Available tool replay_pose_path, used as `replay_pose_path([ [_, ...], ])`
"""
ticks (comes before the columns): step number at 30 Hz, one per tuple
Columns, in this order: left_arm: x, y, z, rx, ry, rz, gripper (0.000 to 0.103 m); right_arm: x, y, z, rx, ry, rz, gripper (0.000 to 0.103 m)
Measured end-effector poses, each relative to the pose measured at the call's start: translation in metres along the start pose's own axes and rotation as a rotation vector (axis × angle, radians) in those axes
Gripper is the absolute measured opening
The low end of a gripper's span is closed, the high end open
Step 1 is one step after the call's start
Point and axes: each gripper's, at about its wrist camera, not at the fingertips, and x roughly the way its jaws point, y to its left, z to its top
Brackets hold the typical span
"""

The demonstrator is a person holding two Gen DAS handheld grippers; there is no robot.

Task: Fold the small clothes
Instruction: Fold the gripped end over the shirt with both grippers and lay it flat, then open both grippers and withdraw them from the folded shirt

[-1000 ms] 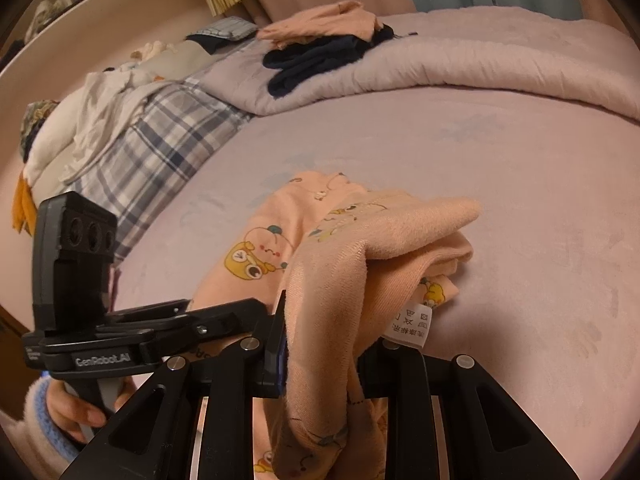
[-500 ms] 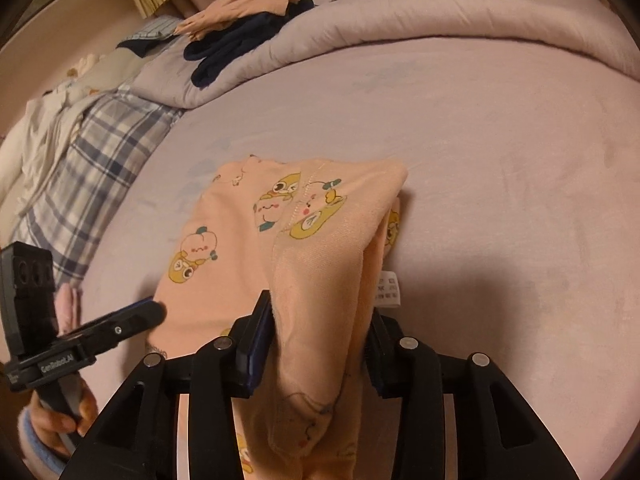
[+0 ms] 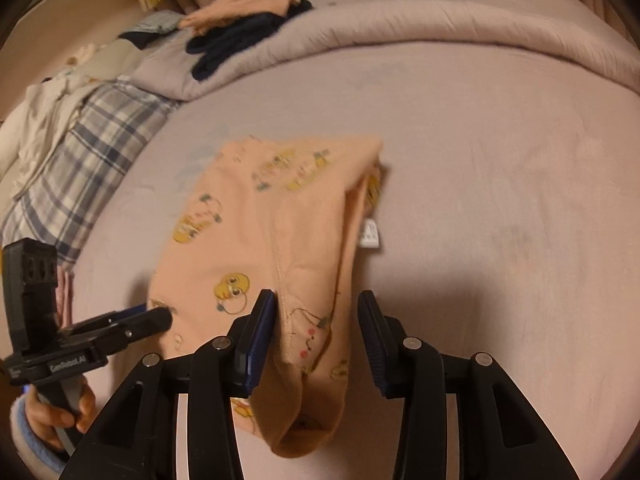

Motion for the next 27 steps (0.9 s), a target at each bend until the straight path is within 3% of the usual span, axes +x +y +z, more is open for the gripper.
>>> replay_pose_path([
  [5, -0.005, -0.003, -0.007, 0.010, 0.004, 0.012, 0.042, -0.002, 0.005, 0.002, -0.015, -0.006, -0.026, 0.043],
  [11, -0.005, -0.003, -0.014, 0.008, 0.009, 0.018, 0.042, -0.019, 0.012, -0.009, -0.038, -0.028, 0.040, 0.043],
  [17, -0.005, -0.009, -0.015, 0.007, 0.008, 0.032, 0.042, -0.002, 0.014, -0.028, -0.086, 0.055, -0.048, 0.043],
  [27, -0.007, -0.014, -0.019, 0.005, 0.008, 0.041, 0.048, -0.004, 0.018, -0.031, -0.080, 0.069, -0.065, 0.043],
])
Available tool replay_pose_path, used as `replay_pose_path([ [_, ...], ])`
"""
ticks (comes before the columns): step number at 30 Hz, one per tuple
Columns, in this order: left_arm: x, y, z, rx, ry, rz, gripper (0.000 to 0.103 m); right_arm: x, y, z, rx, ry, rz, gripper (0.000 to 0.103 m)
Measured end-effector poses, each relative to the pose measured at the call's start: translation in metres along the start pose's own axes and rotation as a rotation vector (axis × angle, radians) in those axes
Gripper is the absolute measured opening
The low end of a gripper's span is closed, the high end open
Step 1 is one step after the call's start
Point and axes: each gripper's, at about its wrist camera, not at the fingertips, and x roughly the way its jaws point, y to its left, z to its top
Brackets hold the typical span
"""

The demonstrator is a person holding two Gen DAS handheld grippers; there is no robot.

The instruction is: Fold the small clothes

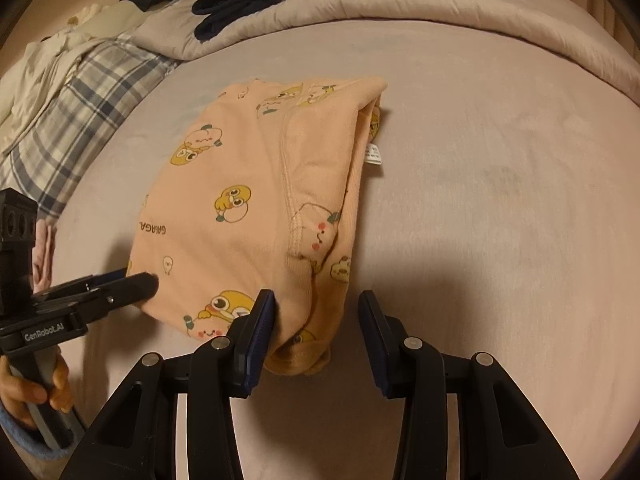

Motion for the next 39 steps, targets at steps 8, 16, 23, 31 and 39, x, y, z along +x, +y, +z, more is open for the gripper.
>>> replay_pose_path([
  [8, -0.011, -0.009, -0.011, 0.004, -0.015, 0.017, 0.061, -0.009, -0.002, -0.012, 0.006, 0.007, 0.006, 0.043],
  [16, -0.030, -0.021, -0.019, 0.007, -0.055, 0.027, 0.076, -0.020, 0.000, -0.022, -0.019, 0.007, 0.004, 0.043],
  [23, -0.042, -0.033, -0.023, 0.019, -0.071, 0.038, 0.079, -0.034, 0.006, -0.022, -0.034, -0.038, 0.023, 0.043],
  [31, -0.060, -0.044, -0.025, 0.032, -0.131, 0.066, 0.102, -0.049, 0.022, -0.023, -0.066, -0.111, 0.023, 0.066],
  [39, -0.073, -0.050, -0.028, 0.000, -0.146, 0.083, 0.102, -0.061, 0.026, -0.027, -0.078, -0.154, 0.024, 0.072],
])
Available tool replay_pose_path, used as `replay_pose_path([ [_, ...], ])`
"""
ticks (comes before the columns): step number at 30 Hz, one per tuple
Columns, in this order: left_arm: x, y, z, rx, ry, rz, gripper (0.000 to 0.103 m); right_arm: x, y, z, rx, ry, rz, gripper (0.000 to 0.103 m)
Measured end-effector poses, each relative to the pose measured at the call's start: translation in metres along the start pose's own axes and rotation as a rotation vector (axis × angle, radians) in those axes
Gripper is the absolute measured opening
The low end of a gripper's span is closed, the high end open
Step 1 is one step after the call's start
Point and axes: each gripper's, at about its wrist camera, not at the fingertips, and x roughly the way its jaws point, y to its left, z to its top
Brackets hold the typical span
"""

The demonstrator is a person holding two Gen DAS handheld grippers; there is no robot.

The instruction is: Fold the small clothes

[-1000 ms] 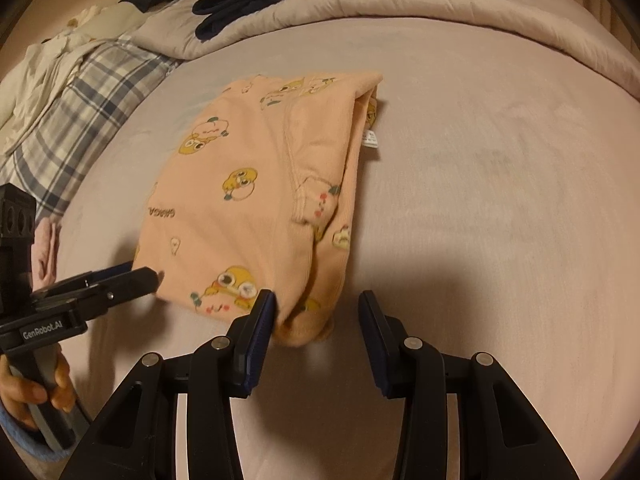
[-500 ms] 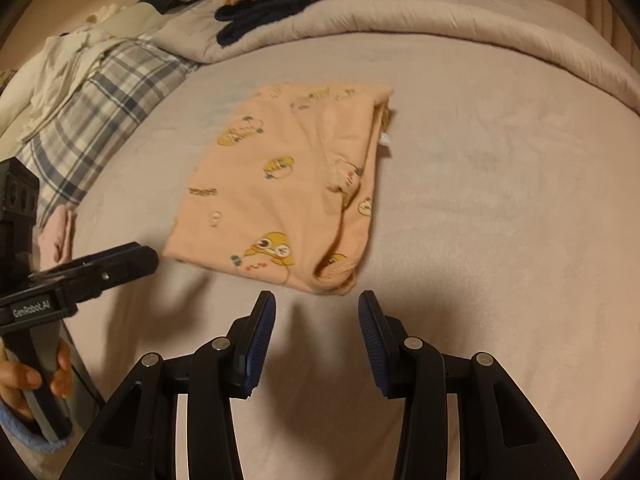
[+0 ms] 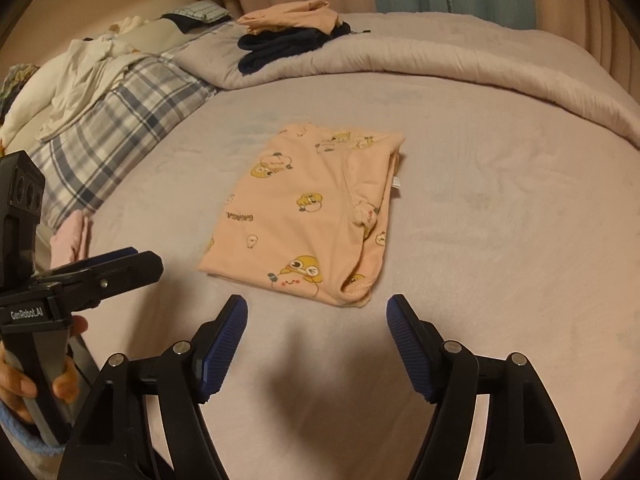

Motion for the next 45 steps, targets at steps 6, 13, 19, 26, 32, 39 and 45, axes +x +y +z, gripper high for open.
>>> replay_pose_path([
  [6, -0.008, -0.002, -0.004, -0.021, -0.007, -0.001, 0.102, -0.009, 0.004, 0.000, -0.009, -0.029, 0.013, 0.072],
  [13, -0.022, -0.003, -0.004, -0.022, -0.059, 0.045, 0.102, -0.020, 0.010, 0.003, -0.013, -0.063, 0.029, 0.075],
  [19, -0.029, -0.005, -0.003, -0.022, -0.071, 0.080, 0.102, -0.030, 0.013, 0.009, -0.006, -0.096, 0.041, 0.087],
  [26, -0.037, -0.009, -0.004, -0.015, -0.069, 0.093, 0.102, -0.034, 0.019, 0.013, 0.003, -0.088, 0.047, 0.102],
  [32, -0.045, -0.019, -0.003, 0.026, -0.081, 0.179, 0.102, -0.039, 0.023, 0.014, -0.006, -0.106, 0.029, 0.102],
  [39, -0.039, -0.025, -0.001, 0.053, -0.063, 0.321, 0.102, -0.040, 0.027, 0.016, -0.017, -0.098, -0.025, 0.102],
  [45, -0.039, -0.030, 0.001, 0.070, -0.066, 0.346, 0.102, -0.043, 0.030, 0.017, -0.046, -0.112, -0.031, 0.102],
])
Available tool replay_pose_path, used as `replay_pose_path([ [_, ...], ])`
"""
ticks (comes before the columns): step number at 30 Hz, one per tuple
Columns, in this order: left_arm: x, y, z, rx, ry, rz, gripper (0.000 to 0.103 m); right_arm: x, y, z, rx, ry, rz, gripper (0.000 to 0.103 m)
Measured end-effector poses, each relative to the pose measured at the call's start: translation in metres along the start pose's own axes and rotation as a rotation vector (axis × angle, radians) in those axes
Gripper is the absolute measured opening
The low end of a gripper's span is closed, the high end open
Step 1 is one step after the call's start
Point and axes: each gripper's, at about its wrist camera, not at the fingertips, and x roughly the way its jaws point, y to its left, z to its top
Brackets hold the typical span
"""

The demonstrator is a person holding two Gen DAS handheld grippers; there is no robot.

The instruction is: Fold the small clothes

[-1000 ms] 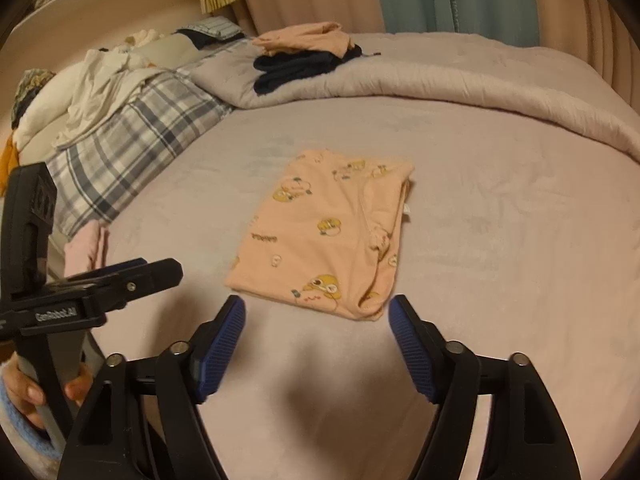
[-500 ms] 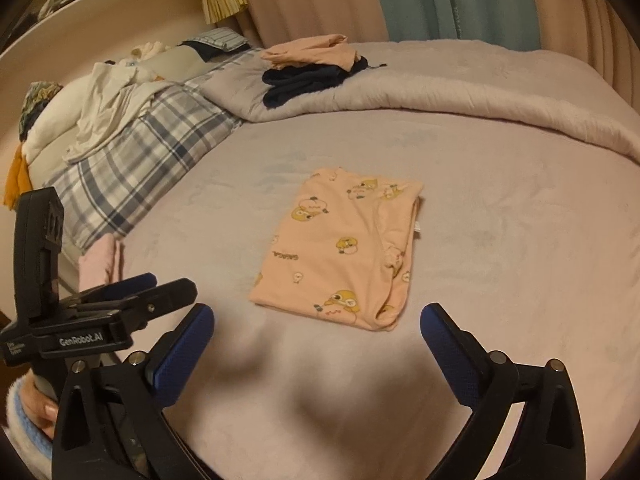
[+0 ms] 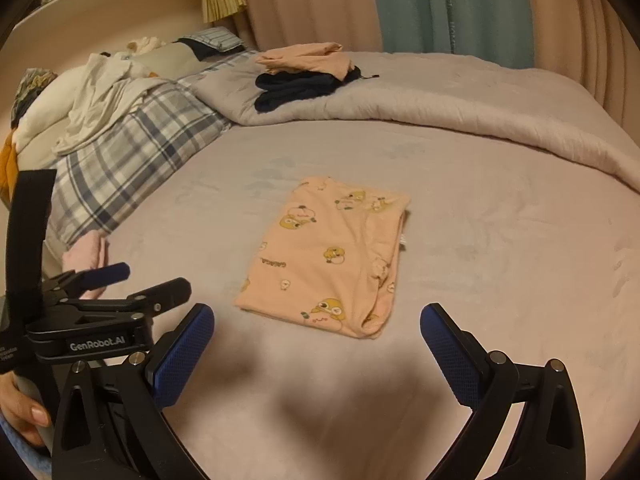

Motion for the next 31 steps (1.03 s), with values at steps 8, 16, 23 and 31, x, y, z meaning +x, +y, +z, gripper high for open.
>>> replay_pose_path([
  [8, -0.0004, -0.0042, 0.0018, 0.000, 0.007, -0.008, 0.102, 0.0015, -0.0052, 0.0012, 0.013, 0.002, 0.003, 0.102],
  [16, 0.0012, -0.0069, 0.0014, 0.007, 0.015, -0.011, 0.103, 0.0010, -0.0033, 0.0007, 0.005, 0.002, 0.014, 0.102],
  [23, 0.0021, -0.0084, 0.0017, 0.016, 0.016, -0.010, 0.103, 0.0013, -0.0033, 0.0008, 0.006, 0.004, 0.012, 0.102],
  [31, -0.0003, -0.0112, 0.0005, 0.018, 0.010, -0.007, 0.103, 0.0012, -0.0027, 0.0001, 0.006, 0.004, 0.013, 0.102],
])
